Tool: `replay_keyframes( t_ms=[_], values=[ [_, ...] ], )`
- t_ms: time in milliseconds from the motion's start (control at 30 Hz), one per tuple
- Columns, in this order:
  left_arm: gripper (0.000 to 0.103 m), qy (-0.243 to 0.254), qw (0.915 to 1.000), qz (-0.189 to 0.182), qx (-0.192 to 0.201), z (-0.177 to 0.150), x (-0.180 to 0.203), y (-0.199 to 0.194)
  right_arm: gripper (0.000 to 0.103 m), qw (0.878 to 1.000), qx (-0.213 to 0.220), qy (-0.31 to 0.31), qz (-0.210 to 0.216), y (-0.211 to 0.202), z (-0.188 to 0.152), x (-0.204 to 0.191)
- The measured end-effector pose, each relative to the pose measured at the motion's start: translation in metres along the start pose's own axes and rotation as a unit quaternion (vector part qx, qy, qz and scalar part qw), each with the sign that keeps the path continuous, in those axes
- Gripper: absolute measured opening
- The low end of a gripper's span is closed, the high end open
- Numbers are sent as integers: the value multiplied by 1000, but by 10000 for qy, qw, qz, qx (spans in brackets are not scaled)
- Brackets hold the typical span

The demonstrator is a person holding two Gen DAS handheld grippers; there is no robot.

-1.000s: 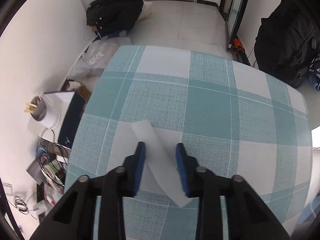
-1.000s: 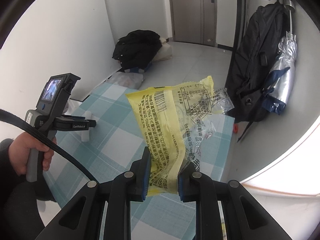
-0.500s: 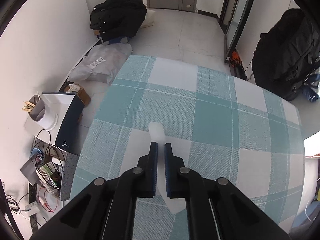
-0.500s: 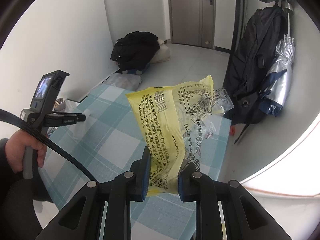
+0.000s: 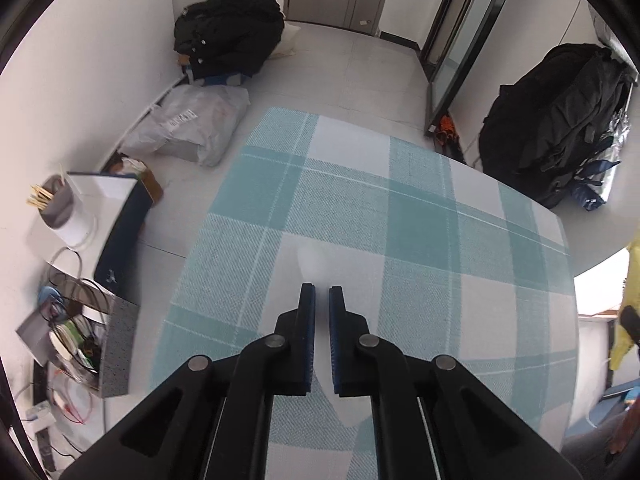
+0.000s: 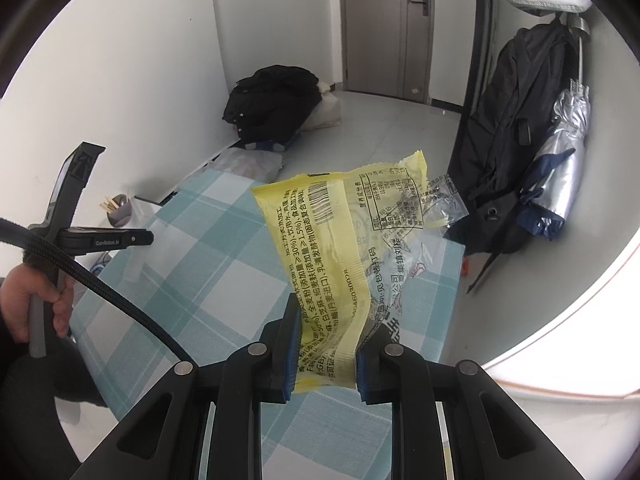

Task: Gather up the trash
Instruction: 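Carry the yellow bag and foam strip with both grippers over the white bin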

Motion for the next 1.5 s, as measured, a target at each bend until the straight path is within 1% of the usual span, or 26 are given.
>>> replay_keyframes(
  t_ms=[67, 133, 300, 433, 600, 700, 833, 900, 967, 1033, 1167, 1300, 1467, 1500],
  values=[
    [3, -25, 9999, -136, -33, -2, 2, -2, 21, 10000, 54, -36, -20, -3, 0, -3],
    [2, 21, 9995, -314, 13, -4, 7, -7, 21, 10000, 39, -58, -29, -6, -1, -5],
    [2, 159, 9965, -802, 175, -4, 25, -26, 21, 9999, 92, 101, 8, -16, 1, -3],
    [2, 337, 9933, -1063, 309, 0, 45, -42, 21, 9992, 265, 301, -3, -36, 9, 7],
    [2, 618, 9867, -1433, 461, 3, 85, -63, 21, 9962, 645, 584, -43, -77, 19, 26],
    [2, 779, 9810, -1692, 544, 7, 116, -74, 21, 9934, 836, 765, -176, -104, 20, 43],
    [2, 1169, 9700, -2048, 591, 8, 169, -85, 21, 9881, 1092, 1011, -400, -142, 20, 74],
    [2, 1358, 9650, -2165, 595, 8, 193, -88, 21, 9847, 1201, 1155, -504, -160, 18, 92],
    [2, 1549, 9589, -2307, 569, 7, 222, -88, 21, 9795, 1307, 1335, -750, -179, 11, 114],
    [2, 1685, 9545, -2403, 537, 4, 242, -86, 21, 9747, 1344, 1518, -940, -192, 0, 133],
    [2, 2010, 9442, -2580, 380, -6, 291, -72, 21, 9654, 1252, 1867, -1325, -207, -30, 174],
    [2, 2287, 9360, -2674, 134, -22, 328, -50, 21, 9563, 1020, 2237, -1581, -207, -66, 207],
    [2, 2503, 9289, -2712, -315, -45, 364, -11, 21, 9437, 628, 2712, -1788, -194, -120, 242],
    [2, 2534, 9281, -2701, -378, -50, 369, -6, 21, 9420, 567, 2768, -1813, -192, -126, 245]
  ],
)
Point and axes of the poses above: each gripper's, at about its wrist camera, not at the fingertips, and y roughly the way its jaws point, x to its right, z to its top, the point moved 5 cm from there along y, roughly the way its jaws point, and after that the axes turned 10 degrees about -z, right-handed, at the moved point
